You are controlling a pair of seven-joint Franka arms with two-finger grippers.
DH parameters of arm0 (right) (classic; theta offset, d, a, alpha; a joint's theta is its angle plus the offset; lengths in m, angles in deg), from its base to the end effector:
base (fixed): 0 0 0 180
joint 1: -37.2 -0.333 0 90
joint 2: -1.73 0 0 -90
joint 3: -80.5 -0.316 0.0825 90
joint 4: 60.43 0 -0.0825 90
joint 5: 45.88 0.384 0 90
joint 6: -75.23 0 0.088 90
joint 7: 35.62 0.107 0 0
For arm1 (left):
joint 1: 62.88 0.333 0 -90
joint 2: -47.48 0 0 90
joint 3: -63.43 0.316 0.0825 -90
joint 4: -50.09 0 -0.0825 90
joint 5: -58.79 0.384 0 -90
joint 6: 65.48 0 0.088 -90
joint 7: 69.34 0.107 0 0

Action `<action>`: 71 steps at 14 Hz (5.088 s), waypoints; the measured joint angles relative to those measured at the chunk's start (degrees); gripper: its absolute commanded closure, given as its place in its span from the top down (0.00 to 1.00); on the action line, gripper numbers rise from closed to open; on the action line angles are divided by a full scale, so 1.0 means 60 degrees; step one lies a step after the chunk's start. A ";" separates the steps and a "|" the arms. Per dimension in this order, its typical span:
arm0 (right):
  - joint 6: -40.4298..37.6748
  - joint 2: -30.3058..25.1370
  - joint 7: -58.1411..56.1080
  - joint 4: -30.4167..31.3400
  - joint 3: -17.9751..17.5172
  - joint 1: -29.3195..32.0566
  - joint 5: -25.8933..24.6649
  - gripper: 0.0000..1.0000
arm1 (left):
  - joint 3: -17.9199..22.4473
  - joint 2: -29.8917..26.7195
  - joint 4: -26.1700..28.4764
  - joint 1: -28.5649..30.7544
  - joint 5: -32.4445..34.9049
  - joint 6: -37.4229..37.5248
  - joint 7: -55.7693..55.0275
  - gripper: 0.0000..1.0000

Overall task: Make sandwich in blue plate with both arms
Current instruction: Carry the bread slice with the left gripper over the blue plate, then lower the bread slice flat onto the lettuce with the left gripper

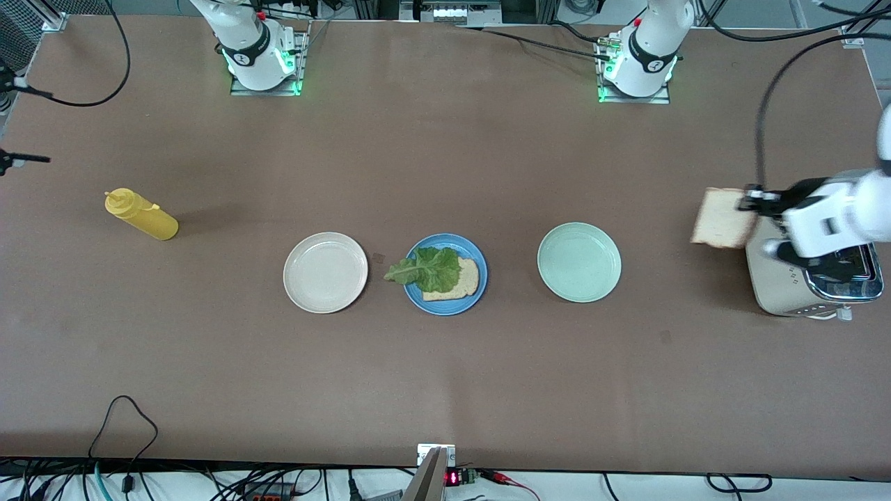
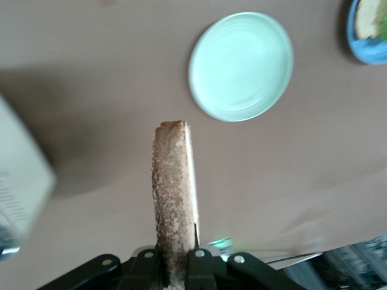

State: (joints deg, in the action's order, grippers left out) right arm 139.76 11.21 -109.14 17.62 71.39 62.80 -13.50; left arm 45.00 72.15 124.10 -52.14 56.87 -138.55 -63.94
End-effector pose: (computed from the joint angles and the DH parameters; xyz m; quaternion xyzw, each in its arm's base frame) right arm 0.5467 -0.0958 0.6210 -0.7910 -0.5083 -0.0663 0.3339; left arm 0.6273 -0.0509 0.4865 0.9674 -0.1129 -0.2120 0.0800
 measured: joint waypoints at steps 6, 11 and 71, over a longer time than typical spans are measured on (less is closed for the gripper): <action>0.2132 -0.0322 0.4791 0.0014 0.0422 -0.3013 -0.1678 1.00 | -0.0055 0.0997 0.0571 -0.1316 -0.1331 -0.1864 -0.1616 0.02; 0.2613 -0.0244 0.8804 0.0073 0.0452 -0.4138 -0.4192 1.00 | -0.0080 0.1459 0.0979 -0.2350 -0.2239 -0.3938 -0.2921 0.02; 0.3547 -0.0422 1.2073 0.1624 0.1515 -0.3888 -0.5744 1.00 | 0.0088 0.3167 0.1929 -0.4664 -0.3884 -0.9584 -0.4048 1.00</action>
State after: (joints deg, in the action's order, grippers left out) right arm 161.04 8.68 -36.70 27.36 80.48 39.47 -47.96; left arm 45.53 91.15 135.68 -80.13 33.57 -196.05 -88.23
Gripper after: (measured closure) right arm 0.000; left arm 0.000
